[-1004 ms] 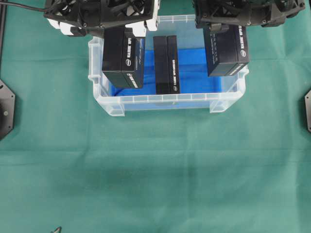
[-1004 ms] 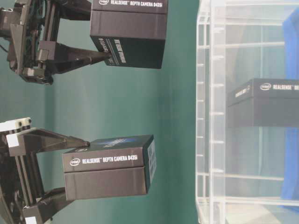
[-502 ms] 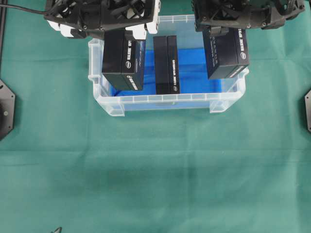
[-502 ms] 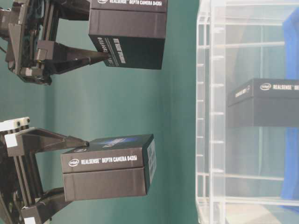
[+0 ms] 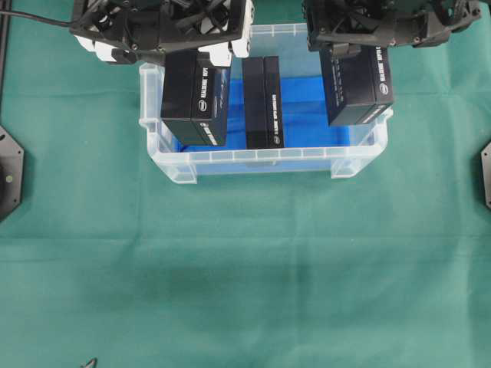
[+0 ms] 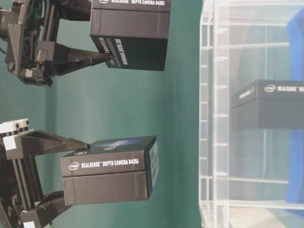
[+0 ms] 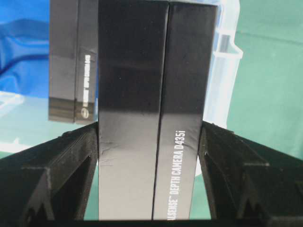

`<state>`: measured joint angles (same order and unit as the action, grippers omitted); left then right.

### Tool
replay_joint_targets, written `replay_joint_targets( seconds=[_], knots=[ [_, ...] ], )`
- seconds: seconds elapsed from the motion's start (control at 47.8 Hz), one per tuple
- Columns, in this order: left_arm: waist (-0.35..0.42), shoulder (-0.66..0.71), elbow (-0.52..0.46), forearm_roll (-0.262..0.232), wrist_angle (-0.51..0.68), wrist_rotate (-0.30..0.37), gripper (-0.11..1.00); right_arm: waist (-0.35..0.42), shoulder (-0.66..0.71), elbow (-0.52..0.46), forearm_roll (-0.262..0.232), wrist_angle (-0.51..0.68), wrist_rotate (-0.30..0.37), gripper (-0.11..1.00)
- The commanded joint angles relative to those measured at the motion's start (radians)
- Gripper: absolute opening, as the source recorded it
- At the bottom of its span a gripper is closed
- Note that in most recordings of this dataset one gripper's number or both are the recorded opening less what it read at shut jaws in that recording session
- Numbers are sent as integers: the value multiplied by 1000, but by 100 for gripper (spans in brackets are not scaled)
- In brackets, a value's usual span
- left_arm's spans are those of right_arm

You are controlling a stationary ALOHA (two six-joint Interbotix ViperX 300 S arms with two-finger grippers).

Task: Take the box out of the case with both arms.
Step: 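Lift both held boxes straight up out of the case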

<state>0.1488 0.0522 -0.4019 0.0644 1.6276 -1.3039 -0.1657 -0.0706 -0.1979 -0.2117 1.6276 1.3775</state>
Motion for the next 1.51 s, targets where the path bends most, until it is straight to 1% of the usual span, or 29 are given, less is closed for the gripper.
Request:
replay_joint_targets(
  seconds=[0.0,1.192,1.359,1.485],
  knots=[
    [-6,-34,-29,3,-2,-2,64,5,-32,-32,-3,0,2,67],
    [-6,-34,-28,5,3,0,64,6,-31,-32,-2,2,2,67],
    [0,-34,-31,5,3,5,64,11,-31,-34,-2,14,6,67],
    [2,-35,-31,5,3,28,64,20,-29,-34,-2,20,31,67]
  ],
)
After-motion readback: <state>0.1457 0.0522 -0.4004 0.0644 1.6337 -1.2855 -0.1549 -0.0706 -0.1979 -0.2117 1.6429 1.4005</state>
